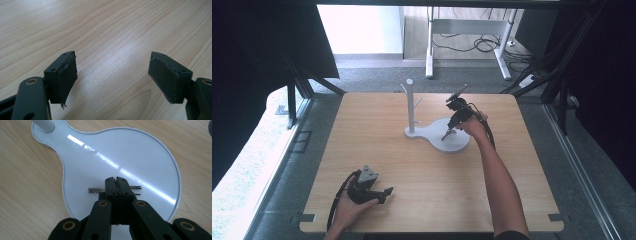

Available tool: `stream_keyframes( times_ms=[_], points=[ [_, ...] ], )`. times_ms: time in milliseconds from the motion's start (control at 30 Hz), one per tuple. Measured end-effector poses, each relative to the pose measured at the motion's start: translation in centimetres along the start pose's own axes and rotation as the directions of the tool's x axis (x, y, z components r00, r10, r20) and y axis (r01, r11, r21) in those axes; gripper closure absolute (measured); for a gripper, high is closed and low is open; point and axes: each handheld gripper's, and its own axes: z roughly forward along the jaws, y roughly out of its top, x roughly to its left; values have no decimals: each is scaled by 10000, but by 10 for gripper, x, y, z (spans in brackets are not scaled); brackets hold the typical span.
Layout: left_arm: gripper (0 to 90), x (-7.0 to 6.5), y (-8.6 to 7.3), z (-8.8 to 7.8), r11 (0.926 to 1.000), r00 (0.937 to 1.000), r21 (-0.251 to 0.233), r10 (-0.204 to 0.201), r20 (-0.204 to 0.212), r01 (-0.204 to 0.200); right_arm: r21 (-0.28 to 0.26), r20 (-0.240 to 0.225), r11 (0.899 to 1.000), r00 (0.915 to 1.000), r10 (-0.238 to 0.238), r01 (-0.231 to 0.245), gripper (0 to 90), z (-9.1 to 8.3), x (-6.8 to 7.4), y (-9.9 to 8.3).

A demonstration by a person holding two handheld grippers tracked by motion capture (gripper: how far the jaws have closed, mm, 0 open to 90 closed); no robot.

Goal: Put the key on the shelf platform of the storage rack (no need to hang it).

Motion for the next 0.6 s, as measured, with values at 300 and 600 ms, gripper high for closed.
stream_keyframes(
  times_ms=[300, 600],
  points=[
    [233, 0, -1, 1, 10000, 10000, 28, -10, 3, 10, 182, -173, 9996, 9996, 230, -227, 894, 16, -2, -5],
    [233, 0, -1, 2, 10000, 10000, 61, -21, 38, 21, 220, -269, 9996, 9995, 168, -162, 874, 18, -2, -7]
  ],
)
